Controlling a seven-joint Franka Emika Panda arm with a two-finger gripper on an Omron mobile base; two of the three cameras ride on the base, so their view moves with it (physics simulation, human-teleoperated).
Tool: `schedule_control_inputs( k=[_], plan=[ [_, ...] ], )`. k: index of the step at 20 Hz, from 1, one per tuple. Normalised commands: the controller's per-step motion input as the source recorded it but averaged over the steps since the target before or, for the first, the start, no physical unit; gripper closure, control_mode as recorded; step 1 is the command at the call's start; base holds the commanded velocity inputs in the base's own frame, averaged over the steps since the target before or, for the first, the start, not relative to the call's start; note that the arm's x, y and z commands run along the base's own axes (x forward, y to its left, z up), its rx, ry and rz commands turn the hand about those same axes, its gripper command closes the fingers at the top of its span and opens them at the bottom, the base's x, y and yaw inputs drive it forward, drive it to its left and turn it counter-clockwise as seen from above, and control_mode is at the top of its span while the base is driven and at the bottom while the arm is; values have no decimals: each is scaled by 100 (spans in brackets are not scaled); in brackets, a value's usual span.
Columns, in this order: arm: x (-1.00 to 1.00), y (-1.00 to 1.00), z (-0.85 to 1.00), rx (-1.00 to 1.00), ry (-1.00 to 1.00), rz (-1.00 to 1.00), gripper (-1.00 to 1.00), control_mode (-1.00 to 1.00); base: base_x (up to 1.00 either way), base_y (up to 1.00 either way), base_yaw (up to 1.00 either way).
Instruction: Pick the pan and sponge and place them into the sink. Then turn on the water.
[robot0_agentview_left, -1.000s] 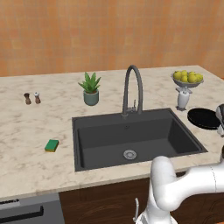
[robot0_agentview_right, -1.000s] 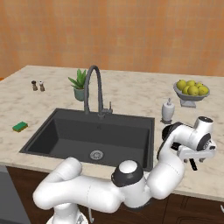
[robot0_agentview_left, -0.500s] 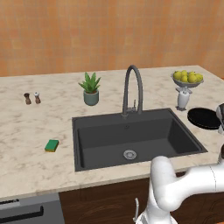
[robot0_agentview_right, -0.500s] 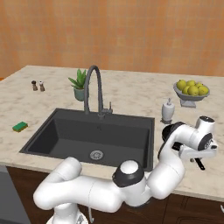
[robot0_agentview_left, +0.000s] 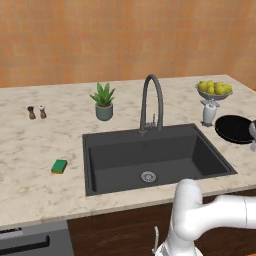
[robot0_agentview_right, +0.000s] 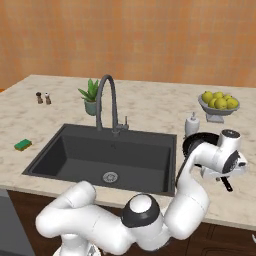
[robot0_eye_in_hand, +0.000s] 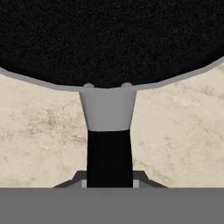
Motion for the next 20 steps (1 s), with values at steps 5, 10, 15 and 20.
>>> schedule_control_inputs(
  k=[5, 10, 15, 20],
  plan=[
    [-45, 40, 62, -15, 5, 10, 100, -100, 0, 0, 0],
    [-44, 29, 60, -7, 9, 10, 100, -100, 0, 0, 0],
    [-11, 40, 43, 0, 0, 6, 100, -100, 0, 0, 0],
    [6, 51, 6, 0, 7, 6, 100, -100, 0, 0, 0]
  ],
)
